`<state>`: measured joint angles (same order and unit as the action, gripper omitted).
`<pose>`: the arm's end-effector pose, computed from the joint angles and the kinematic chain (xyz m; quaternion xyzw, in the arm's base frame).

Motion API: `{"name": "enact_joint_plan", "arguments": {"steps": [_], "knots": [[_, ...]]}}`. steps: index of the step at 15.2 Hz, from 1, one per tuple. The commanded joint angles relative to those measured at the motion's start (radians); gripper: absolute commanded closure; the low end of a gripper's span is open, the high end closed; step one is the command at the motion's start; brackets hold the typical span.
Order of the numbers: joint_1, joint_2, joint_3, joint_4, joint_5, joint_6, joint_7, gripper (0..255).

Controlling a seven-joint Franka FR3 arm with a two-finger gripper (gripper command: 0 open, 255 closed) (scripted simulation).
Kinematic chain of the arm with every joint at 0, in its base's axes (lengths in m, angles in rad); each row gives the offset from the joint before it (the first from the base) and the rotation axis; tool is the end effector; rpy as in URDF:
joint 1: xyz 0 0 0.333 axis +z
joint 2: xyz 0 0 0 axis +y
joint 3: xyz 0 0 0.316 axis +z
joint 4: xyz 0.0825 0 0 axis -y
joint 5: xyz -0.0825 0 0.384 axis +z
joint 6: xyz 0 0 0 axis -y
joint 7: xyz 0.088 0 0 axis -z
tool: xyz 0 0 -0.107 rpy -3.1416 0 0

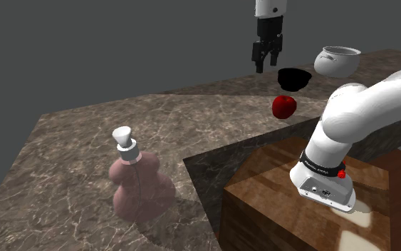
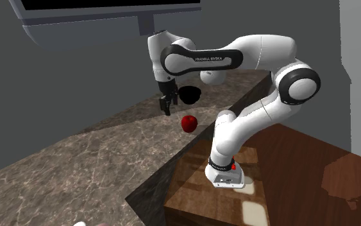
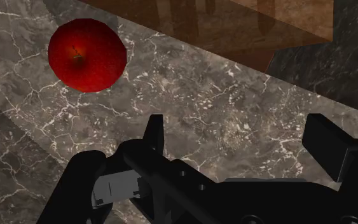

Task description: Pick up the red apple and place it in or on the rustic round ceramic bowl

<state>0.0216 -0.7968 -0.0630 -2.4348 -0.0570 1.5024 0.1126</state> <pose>0.2929 -0.0228 0.5509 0.9955 -0.0658 -0.0679 0.0091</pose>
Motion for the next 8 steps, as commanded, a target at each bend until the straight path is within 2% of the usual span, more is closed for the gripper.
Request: {"name": "enact_joint_plan", "arguments": {"steps": [1,8], "knots": [[0.000,0.000,0.000,0.000,0.000,0.000,0.000,0],[-0.052,-0.235,-0.176,-0.229,-0.149,0.114,-0.232,0]]}}
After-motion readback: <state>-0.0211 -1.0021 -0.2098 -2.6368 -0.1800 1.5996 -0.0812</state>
